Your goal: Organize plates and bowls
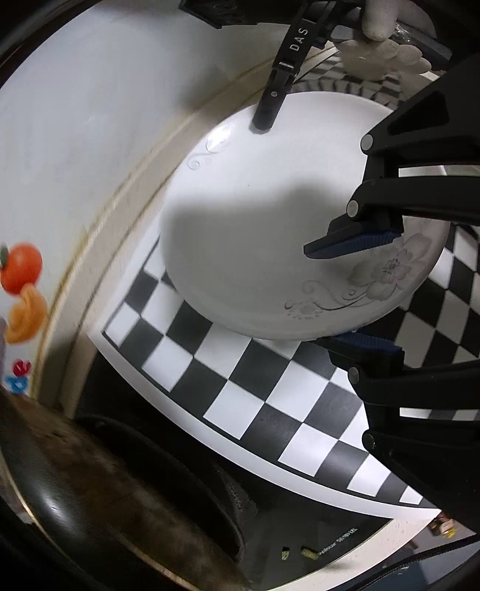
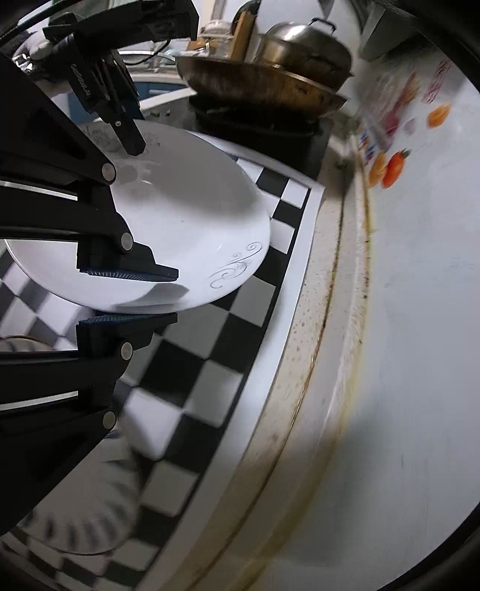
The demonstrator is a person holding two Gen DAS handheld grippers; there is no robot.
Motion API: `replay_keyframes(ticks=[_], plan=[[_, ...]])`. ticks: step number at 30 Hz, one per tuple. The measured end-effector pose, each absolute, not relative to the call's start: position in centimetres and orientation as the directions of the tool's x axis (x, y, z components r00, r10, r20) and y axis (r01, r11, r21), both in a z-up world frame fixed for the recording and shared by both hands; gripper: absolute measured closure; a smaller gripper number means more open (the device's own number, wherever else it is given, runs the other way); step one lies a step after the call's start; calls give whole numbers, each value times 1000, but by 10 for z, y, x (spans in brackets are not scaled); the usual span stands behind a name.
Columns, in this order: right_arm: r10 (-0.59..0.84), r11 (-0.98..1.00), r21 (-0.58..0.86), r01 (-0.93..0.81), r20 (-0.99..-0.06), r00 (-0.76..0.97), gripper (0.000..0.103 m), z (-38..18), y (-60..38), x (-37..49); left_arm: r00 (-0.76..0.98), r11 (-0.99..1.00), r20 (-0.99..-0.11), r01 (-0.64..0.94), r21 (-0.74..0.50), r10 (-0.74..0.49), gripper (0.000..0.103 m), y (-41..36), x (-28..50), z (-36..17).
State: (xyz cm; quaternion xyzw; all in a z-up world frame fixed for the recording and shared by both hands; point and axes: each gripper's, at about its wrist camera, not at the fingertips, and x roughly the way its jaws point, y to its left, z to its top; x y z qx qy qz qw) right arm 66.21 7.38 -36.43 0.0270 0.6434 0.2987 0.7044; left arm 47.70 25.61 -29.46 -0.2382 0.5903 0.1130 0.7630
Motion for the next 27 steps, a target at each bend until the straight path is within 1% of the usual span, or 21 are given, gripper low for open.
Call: replay_keyframes(ticks=[5, 10, 11, 16, 17, 18, 21, 27], plan=[[461, 844, 414, -340, -885, 68, 85, -325, 35, 620, 296, 895, -944, -368, -252, -145, 68, 244, 458, -267], [467, 867, 420, -268, -873, 141, 85, -290, -13, 561, 294, 931, -937, -250, -265, -188, 68, 212, 434, -250], [464, 872, 419, -254, -872, 155, 85, -285, -21, 549, 292, 936, -937, -233, -264, -192, 68, 191, 437, -254], [437, 896, 402, -189, -874, 210, 85, -271, -63, 488, 278, 956, -935, -129, -265, -221, 68, 159, 416, -253], [432, 900, 401, -172, -875, 219, 85, -271, -71, 475, 270, 957, -935, -111, -269, -232, 68, 148, 412, -256], [431, 897, 401, -183, -885, 174, 85, -271, -78, 466, 264, 958, -934, -95, -272, -239, 68, 143, 408, -257], [420, 906, 402, -131, -888, 185, 85, -276, -103, 432, 241, 961, -937, -53, -272, -252, 68, 125, 395, -262], [413, 910, 411, -46, -898, 151, 85, -304, -135, 371, 172, 967, -953, 0, -253, -249, 68, 101, 366, -282]])
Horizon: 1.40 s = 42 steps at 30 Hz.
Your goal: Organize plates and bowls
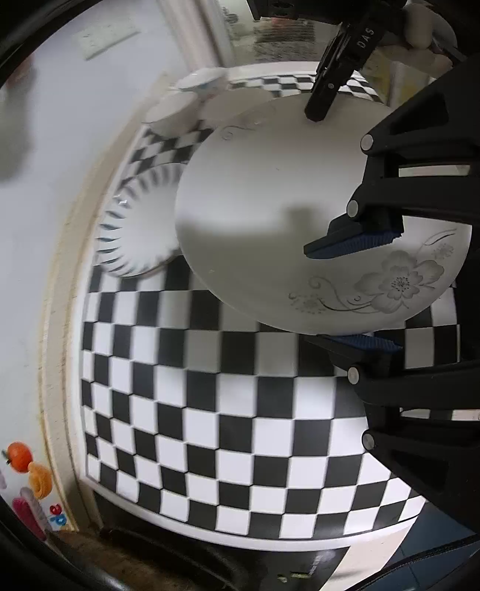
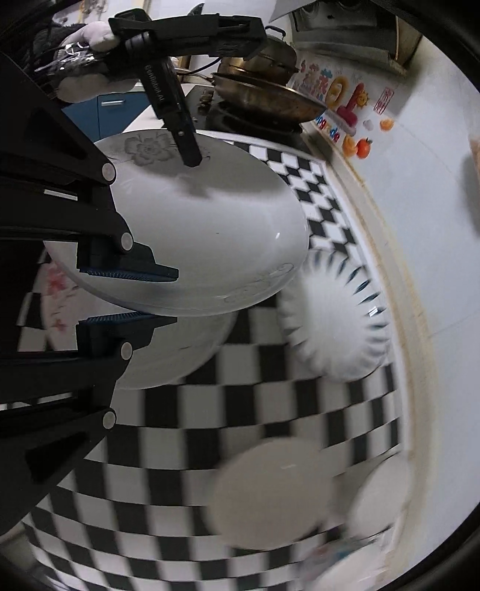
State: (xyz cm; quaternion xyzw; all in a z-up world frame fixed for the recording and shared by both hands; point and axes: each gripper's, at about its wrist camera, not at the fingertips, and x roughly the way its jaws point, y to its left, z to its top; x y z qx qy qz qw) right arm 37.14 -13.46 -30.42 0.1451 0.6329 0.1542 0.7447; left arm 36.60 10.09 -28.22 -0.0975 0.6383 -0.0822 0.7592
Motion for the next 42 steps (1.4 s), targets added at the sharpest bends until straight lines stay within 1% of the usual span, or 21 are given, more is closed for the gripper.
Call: replay_keyframes(ticks=[7, 10, 14, 21, 27, 30, 32, 34, 37, 42], plan=[[413, 909, 416, 25, -906, 90, 85, -342, -151, 327, 113, 977, -971, 60, -203, -209, 68, 82, 346, -299], [404, 913, 407, 34, -912, 75, 86, -351, -154, 318, 86, 982, -981, 90, -166, -173, 68, 73, 341, -306], [391, 918, 393, 45, -919, 55, 86, -357, -158, 313, 52, 984, -987, 103, -149, -155, 68, 69, 335, -316], [357, 933, 358, 44, -934, 30, 86, -361, -159, 311, 14, 986, -991, 111, -128, -131, 68, 64, 329, -330], [353, 932, 355, 69, -935, 40, 86, -360, -161, 319, 9, 984, -992, 124, -124, -126, 68, 62, 327, -333], [334, 939, 336, 78, -942, 38, 85, -357, -162, 324, -1, 983, -991, 126, -134, -135, 68, 61, 327, -335], [318, 943, 320, 89, -947, 32, 83, -356, -163, 326, 1, 983, -992, 137, -126, -127, 68, 58, 326, -334], [278, 955, 278, 103, -960, 12, 83, -357, -163, 327, 1, 983, -993, 145, -116, -117, 68, 56, 325, -335], [300, 947, 297, 121, -954, -7, 83, -358, -162, 329, -1, 982, -992, 145, -121, -122, 68, 57, 326, -334], [250, 965, 246, 91, -968, -29, 83, -359, -154, 331, -13, 981, -991, 142, -136, -136, 68, 57, 327, -338]])
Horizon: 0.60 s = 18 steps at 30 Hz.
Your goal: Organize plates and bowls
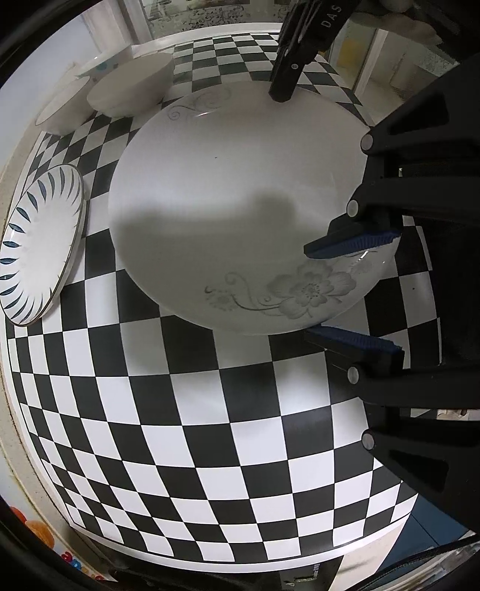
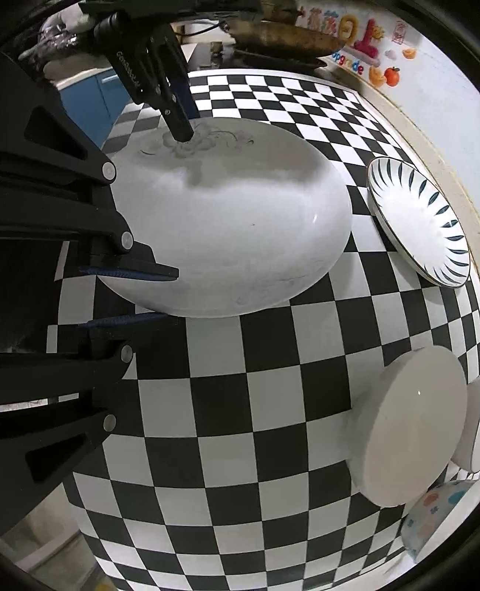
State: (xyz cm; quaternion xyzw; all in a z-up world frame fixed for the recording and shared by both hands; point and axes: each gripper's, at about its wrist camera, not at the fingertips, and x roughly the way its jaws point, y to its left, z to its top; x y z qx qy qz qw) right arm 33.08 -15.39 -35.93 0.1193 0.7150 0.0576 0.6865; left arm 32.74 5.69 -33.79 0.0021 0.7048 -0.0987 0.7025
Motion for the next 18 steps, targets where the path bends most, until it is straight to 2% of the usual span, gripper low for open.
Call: replay_keyframes(ticks=[6, 10, 12, 14, 15, 18], plan=[[277, 955, 272, 117, -960, -27, 83, -345, -162, 335, 39, 982, -987, 113, -151, -156, 68, 71, 332, -313], [305, 943, 307, 126, -952, 40, 82, -312, -167, 355, 115, 983, -977, 66, -174, -181, 67, 80, 359, -284], [327, 935, 335, 114, -942, 83, 80, -293, -166, 375, 137, 980, -970, 42, -197, -201, 67, 84, 381, -274], [353, 926, 365, 102, -929, 115, 69, -281, -166, 398, 141, 979, -969, 23, -202, -203, 66, 84, 411, -271], [365, 921, 378, 98, -922, 129, 67, -277, -163, 414, 145, 979, -969, 13, -202, -202, 66, 85, 423, -270], [361, 922, 378, 90, -919, 159, 66, -276, -164, 457, 148, 979, -969, -15, -202, -198, 66, 86, 463, -276]])
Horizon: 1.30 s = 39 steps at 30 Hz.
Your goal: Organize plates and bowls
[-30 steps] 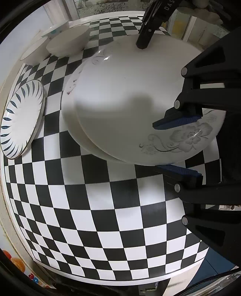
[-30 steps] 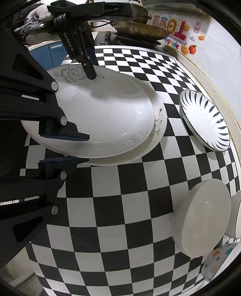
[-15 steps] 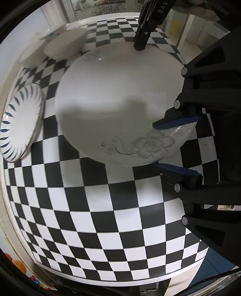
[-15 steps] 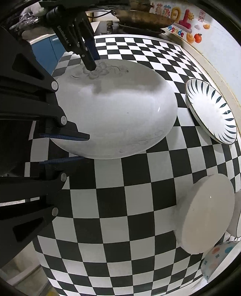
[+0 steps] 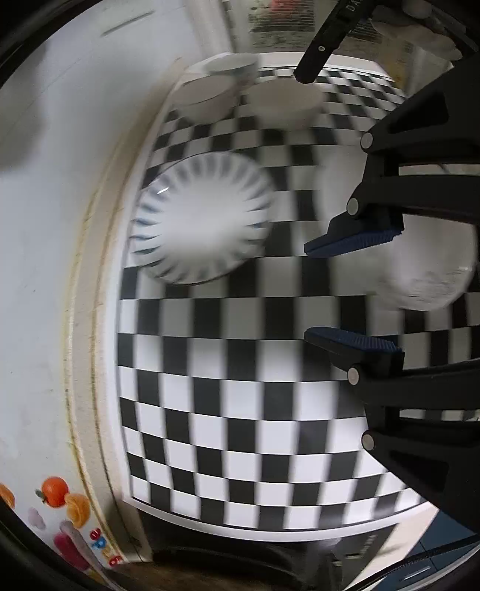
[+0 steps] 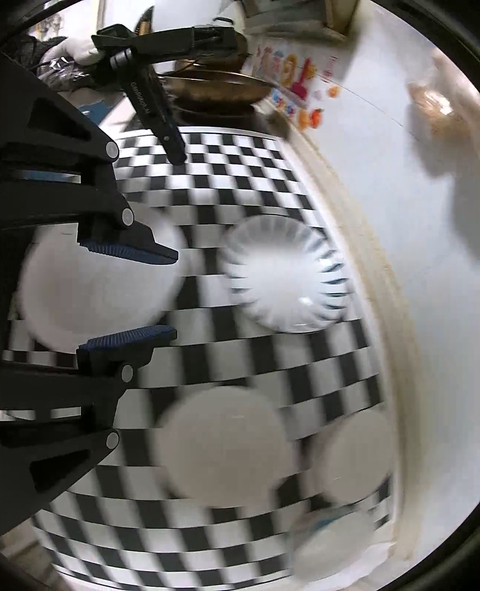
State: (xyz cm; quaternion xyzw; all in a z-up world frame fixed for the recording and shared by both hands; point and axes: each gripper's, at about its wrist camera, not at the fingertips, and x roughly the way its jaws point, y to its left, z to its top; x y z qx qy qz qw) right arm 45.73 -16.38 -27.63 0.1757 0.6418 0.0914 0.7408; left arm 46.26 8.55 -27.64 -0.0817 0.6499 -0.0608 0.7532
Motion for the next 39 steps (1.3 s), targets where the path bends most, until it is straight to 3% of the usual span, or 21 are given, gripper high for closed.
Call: replay_keyframes(ticks=[13, 24, 25, 27, 39], plan=[[309, 946, 310, 98, -951, 31, 66, -373, -152, 618, 15, 978, -979, -51, -204, -204, 66, 72, 570, -347], [261, 963, 256, 77, -963, -65, 66, -416, -146, 639, -43, 976, -975, -36, -215, -216, 67, 64, 592, -376], [260, 964, 254, 77, -963, -70, 68, -418, -147, 639, -34, 975, -975, -29, -218, -219, 71, 63, 592, -375], [267, 963, 261, 73, -960, -84, 82, -424, -144, 640, -27, 972, -972, -19, -234, -235, 83, 61, 591, -372], [271, 962, 268, 56, -962, -47, 86, -408, -135, 620, 19, 982, -982, 11, -188, -188, 84, 61, 571, -343]])
